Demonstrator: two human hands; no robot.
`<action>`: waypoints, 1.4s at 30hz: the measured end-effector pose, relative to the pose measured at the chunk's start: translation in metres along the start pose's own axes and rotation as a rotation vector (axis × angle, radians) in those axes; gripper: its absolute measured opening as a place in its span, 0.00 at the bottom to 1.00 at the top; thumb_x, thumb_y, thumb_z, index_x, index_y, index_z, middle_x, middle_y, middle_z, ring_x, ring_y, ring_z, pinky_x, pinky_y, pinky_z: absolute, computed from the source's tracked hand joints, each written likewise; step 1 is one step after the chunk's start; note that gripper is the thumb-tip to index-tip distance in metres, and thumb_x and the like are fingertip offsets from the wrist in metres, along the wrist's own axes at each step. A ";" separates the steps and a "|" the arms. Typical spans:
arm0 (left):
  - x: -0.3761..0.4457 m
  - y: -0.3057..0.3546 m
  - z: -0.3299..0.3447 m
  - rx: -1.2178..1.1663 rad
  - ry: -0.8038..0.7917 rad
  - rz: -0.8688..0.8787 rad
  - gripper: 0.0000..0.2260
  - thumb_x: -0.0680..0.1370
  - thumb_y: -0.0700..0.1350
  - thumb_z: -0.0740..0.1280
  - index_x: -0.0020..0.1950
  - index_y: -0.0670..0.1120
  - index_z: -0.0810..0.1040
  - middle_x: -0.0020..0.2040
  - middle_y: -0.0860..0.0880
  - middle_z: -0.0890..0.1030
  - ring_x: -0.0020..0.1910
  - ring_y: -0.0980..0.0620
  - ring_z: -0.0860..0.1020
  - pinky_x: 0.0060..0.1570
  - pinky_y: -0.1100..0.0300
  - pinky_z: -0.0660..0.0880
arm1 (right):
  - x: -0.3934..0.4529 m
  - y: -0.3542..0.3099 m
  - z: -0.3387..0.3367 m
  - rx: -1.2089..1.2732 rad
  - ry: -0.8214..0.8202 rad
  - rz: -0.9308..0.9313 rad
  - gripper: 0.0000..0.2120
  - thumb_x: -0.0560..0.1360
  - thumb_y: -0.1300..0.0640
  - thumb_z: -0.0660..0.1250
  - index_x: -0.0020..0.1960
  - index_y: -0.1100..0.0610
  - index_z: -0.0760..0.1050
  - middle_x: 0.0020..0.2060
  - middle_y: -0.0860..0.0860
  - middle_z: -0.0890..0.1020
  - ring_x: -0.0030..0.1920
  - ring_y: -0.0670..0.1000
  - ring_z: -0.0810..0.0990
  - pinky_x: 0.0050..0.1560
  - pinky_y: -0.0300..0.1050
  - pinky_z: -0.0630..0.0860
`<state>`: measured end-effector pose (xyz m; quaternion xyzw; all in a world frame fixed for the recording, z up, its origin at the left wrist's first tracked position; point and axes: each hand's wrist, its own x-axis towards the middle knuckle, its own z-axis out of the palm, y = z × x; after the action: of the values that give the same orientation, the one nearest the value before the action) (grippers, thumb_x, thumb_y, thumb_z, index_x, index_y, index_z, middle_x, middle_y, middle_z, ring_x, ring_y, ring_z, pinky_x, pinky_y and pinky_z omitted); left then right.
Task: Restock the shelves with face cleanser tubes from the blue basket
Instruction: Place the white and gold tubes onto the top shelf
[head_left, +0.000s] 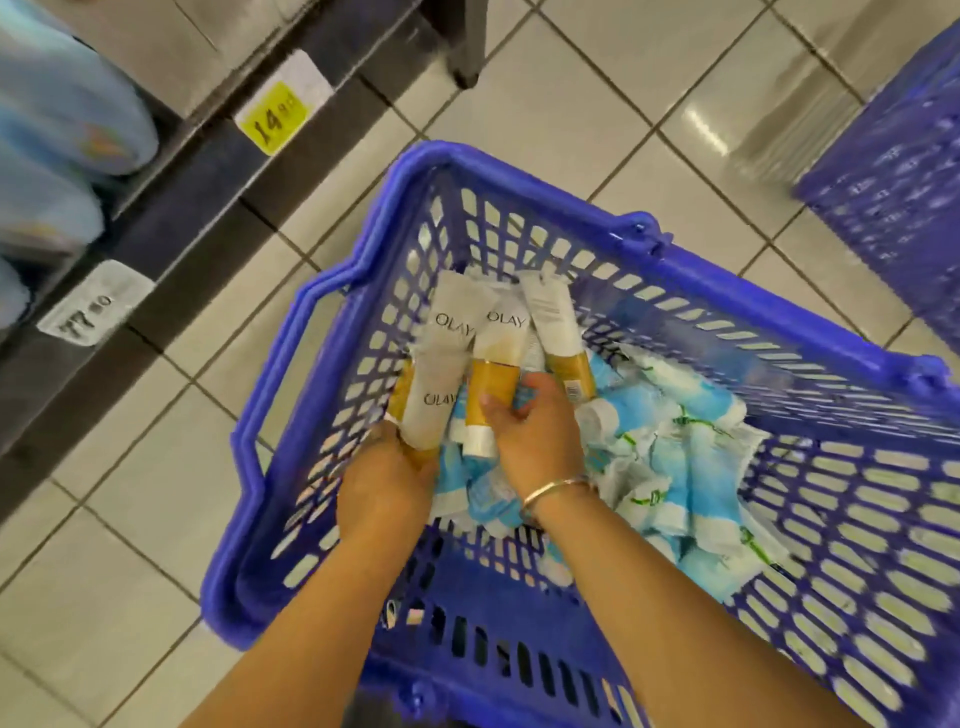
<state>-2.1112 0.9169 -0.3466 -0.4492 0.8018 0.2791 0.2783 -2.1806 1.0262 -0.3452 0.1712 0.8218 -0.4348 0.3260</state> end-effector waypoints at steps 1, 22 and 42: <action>0.002 -0.001 0.004 0.017 0.000 0.005 0.15 0.74 0.51 0.67 0.54 0.42 0.75 0.50 0.40 0.79 0.49 0.38 0.77 0.38 0.56 0.66 | 0.005 0.000 0.004 -0.034 0.006 -0.014 0.13 0.72 0.49 0.69 0.50 0.54 0.70 0.49 0.54 0.80 0.47 0.55 0.79 0.48 0.50 0.76; -0.019 -0.021 0.005 -0.457 -0.478 -0.167 0.09 0.76 0.46 0.65 0.54 0.47 0.71 0.47 0.43 0.81 0.45 0.45 0.81 0.50 0.48 0.78 | 0.005 0.032 -0.021 -0.084 -0.325 0.324 0.06 0.72 0.57 0.67 0.44 0.57 0.71 0.35 0.56 0.76 0.35 0.56 0.78 0.45 0.55 0.78; -0.174 0.017 -0.191 -1.208 -0.470 -0.081 0.09 0.75 0.47 0.66 0.48 0.42 0.77 0.31 0.47 0.80 0.28 0.53 0.78 0.28 0.61 0.77 | -0.166 -0.125 -0.128 0.160 -0.134 0.022 0.07 0.76 0.56 0.64 0.41 0.58 0.72 0.30 0.54 0.75 0.21 0.40 0.74 0.23 0.34 0.71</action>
<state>-2.0869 0.8898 -0.0900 -0.4833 0.4037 0.7612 0.1551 -2.1797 1.0617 -0.1036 0.1762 0.7590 -0.5059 0.3701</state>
